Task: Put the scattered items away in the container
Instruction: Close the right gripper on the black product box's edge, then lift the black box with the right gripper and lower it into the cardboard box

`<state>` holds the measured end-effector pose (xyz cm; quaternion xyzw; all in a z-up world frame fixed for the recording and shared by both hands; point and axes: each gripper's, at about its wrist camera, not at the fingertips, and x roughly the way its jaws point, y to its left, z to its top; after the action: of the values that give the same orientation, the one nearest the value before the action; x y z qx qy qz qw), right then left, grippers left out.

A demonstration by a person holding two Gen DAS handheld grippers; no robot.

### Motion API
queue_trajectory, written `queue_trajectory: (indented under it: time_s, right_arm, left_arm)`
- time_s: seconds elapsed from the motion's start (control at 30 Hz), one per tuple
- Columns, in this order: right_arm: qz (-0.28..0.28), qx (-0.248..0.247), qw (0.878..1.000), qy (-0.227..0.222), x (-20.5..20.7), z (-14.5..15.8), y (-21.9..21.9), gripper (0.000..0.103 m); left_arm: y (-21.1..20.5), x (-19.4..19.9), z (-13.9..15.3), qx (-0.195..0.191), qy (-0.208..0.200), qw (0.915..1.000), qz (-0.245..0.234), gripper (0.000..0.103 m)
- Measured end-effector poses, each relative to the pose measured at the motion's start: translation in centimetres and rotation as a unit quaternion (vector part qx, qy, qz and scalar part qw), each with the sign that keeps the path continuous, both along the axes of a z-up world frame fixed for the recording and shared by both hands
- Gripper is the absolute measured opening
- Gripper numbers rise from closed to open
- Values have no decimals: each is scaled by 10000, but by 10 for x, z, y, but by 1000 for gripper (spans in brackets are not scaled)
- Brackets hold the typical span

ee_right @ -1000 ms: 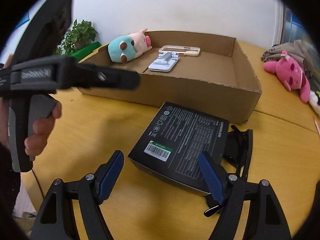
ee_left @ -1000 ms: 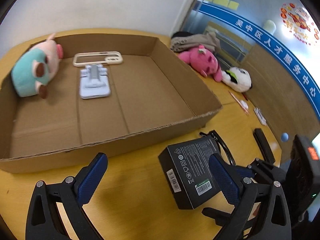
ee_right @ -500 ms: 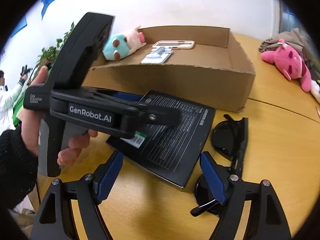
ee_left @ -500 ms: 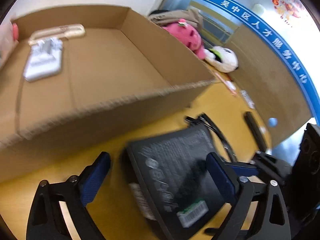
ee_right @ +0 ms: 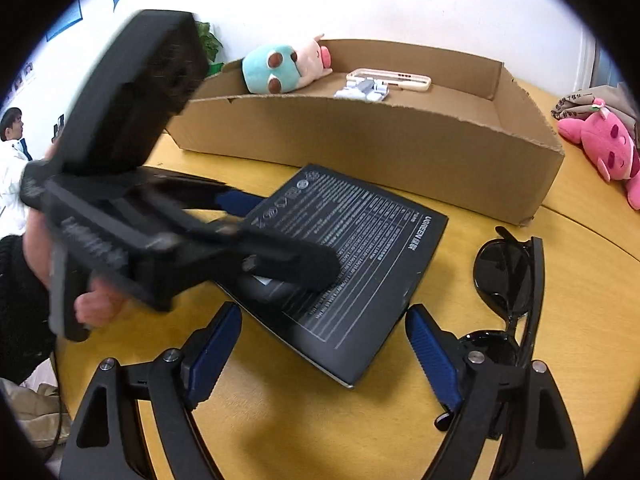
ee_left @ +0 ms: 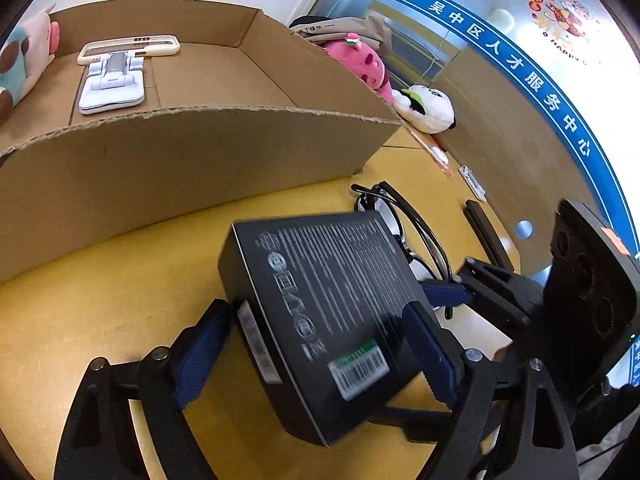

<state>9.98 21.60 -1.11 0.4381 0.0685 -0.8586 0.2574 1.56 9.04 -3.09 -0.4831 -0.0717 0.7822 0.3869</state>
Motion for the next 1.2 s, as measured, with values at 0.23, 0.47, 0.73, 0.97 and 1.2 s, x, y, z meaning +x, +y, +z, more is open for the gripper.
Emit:
queue_trajectory:
  time_s: [0.23,0.47,0.73,0.97,1.2]
  right_arm:
    - [-134,323,9992,181,-4,-4,-12,85]
    - [-249,358,9981,444,5,7,-20,79]
    - [-92,283,9960,844,11,42,-36,76]
    - [46,157,9915,1289,9,82,-53,75]
    - [219,147,9896,1415,-13,106,-77,75]
  left_arm:
    - [-4,0,0,29,-175,9997,164,85]
    - [-21,12,11,114,-137,9991,375,80]
    - [-47,25,52,143,250,9975,649,79]
    - [-64,23,99,31,807,9935,798,79]
    - [-91,6,126,-27,1072,9892,1001,79]
